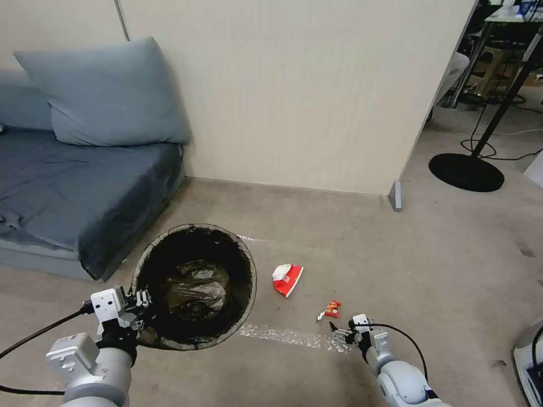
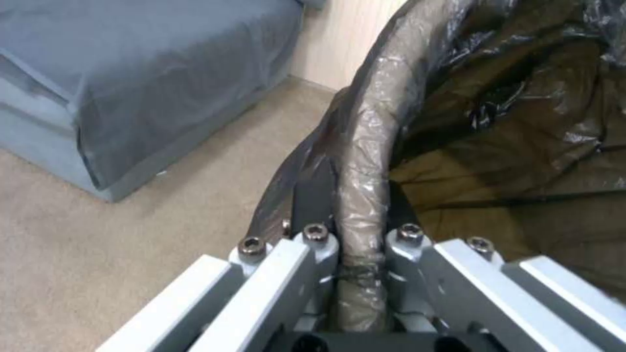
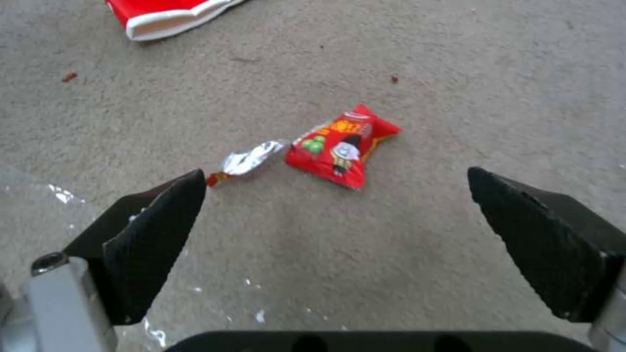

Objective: Pick up the trash bin, then pick up the garbage from the floor and place it into the trash bin.

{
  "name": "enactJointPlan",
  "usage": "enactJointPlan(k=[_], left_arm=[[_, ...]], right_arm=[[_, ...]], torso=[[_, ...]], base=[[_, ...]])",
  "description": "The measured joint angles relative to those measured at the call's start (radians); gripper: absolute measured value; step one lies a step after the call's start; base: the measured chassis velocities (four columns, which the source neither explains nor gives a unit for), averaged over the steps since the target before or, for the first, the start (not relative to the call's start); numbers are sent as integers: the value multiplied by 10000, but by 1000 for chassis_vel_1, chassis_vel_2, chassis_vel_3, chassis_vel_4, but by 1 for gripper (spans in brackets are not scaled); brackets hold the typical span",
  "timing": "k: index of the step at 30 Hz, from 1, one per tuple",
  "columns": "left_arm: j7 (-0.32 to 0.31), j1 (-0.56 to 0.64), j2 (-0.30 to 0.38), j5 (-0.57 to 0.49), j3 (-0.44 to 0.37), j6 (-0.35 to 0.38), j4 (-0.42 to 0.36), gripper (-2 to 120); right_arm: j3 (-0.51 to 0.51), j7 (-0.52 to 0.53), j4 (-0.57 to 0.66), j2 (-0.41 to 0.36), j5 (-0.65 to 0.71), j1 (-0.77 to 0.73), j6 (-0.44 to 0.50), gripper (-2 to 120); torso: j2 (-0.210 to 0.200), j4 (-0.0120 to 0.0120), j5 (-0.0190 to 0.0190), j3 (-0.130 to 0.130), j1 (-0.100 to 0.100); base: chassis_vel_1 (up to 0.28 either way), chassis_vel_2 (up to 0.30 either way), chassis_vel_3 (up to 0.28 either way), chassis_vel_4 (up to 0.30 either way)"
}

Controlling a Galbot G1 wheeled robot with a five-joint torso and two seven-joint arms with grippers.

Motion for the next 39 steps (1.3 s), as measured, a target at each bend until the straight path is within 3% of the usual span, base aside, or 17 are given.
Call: enactJointPlan(k=[25, 39], left_arm=[[6, 30, 42, -57, -55, -14, 0, 3], [4, 70, -18, -39, -56, -16, 0, 3]], right_arm=[[-240, 353, -1731, 1057, 58, 1463, -188, 100], [-113, 422, -2269, 1257, 140, 1674, -240, 100]], torso=[[0, 1, -1, 0, 0], [0, 0, 0, 0, 0]], base=[[0, 0, 0, 0], [0, 0, 0, 0]])
